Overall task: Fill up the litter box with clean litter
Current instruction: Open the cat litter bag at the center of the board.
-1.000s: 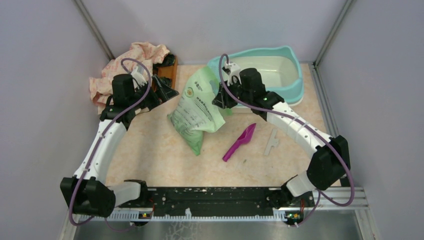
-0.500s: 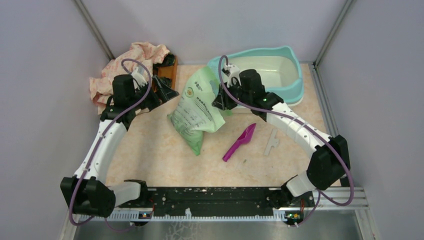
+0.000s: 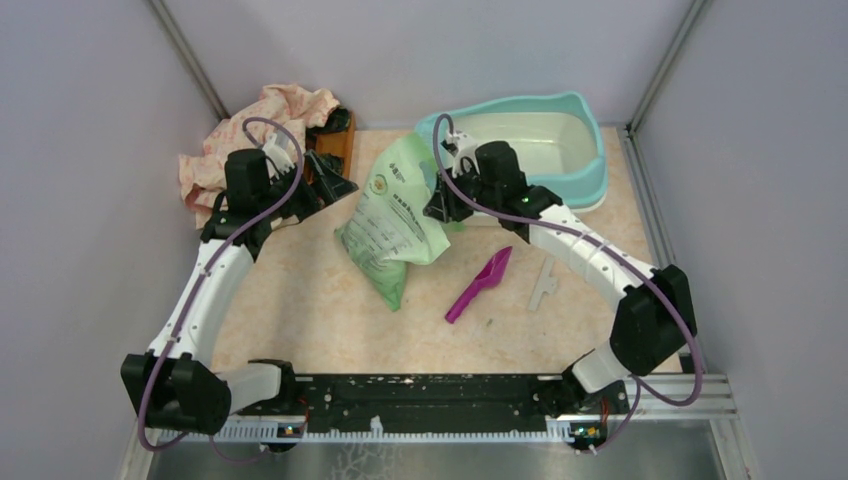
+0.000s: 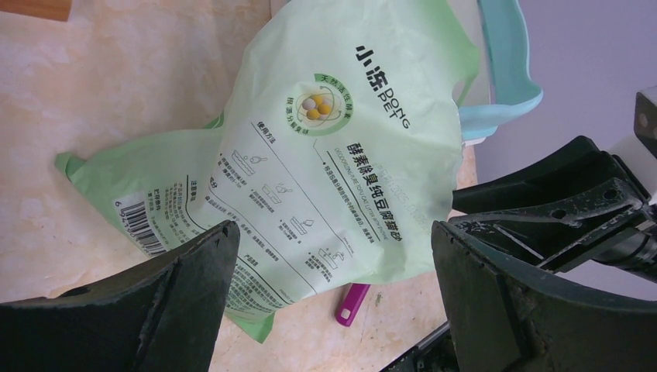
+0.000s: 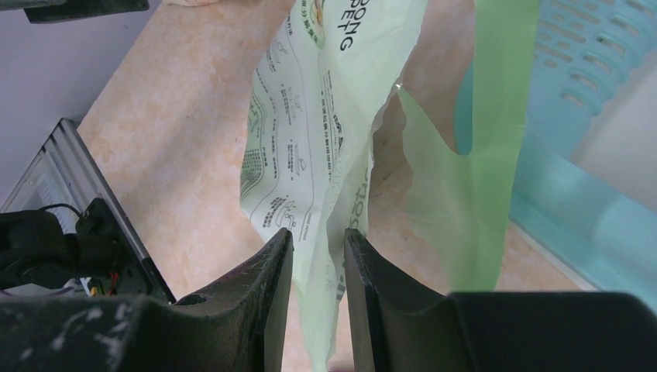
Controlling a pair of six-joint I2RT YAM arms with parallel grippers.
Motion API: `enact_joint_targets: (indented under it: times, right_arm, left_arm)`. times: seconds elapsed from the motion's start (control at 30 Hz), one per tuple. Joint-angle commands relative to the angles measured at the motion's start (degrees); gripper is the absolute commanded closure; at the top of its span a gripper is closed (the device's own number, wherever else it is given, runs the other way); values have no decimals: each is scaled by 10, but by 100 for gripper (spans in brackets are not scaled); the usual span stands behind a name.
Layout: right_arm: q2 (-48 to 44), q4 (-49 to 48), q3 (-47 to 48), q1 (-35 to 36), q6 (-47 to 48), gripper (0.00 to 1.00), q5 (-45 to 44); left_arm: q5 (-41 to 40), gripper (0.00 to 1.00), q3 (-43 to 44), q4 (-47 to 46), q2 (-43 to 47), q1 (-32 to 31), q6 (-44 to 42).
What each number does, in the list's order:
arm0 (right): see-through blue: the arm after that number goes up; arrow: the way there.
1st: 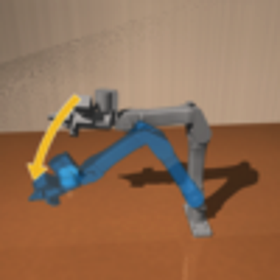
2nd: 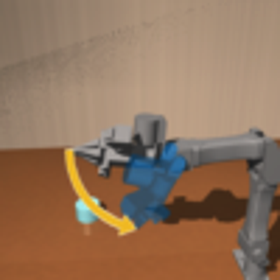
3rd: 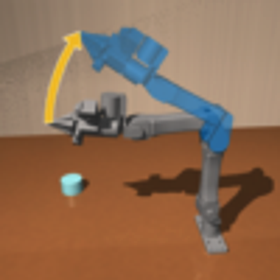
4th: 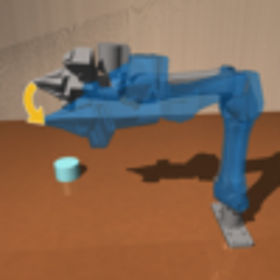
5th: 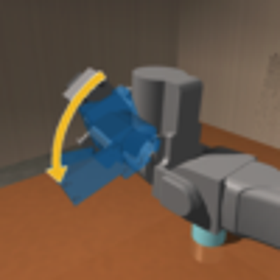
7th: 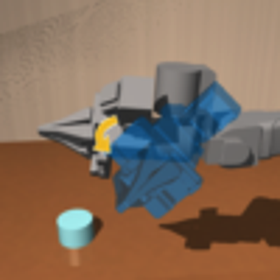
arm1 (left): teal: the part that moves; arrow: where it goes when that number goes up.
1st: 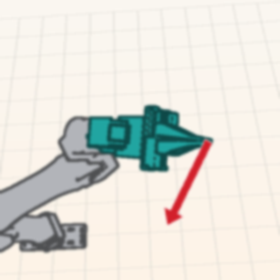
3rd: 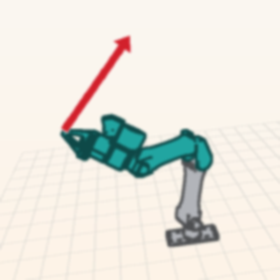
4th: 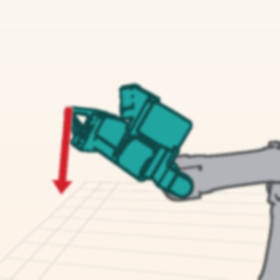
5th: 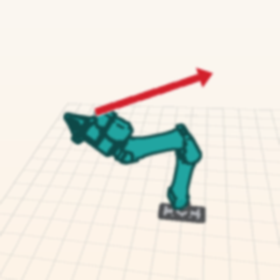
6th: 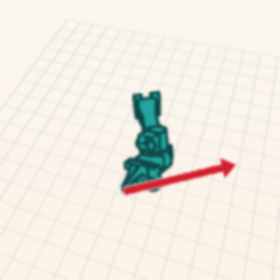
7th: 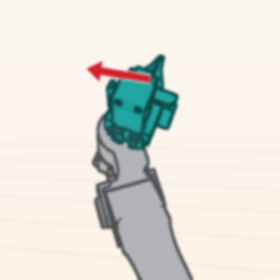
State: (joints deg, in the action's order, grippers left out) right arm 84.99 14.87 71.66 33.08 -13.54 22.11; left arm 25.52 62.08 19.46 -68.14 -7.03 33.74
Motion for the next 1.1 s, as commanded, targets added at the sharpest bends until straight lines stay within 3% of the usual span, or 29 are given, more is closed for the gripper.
enact_joint_targets:
  times: [0.0,0.4,0.87,0.9,1.07]
  right_arm:
    - [16,-19,19,-5,10,69,-1]
    - [37,-19,33,3,12,68,44]
    - [160,138,203,62,61,72,-14]
    - [167,142,207,64,61,73,-20]
    - [165,137,218,74,66,100,-35]
  left_arm:
    - [-2,1,-3,-13,4,-3,-3]
    - [-1,1,-6,-15,-1,-4,-3]
    - [-8,1,-11,-12,11,-3,-12]
    - [-9,1,-12,-10,13,-3,-13]
    - [-16,1,-12,-1,20,-3,-22]
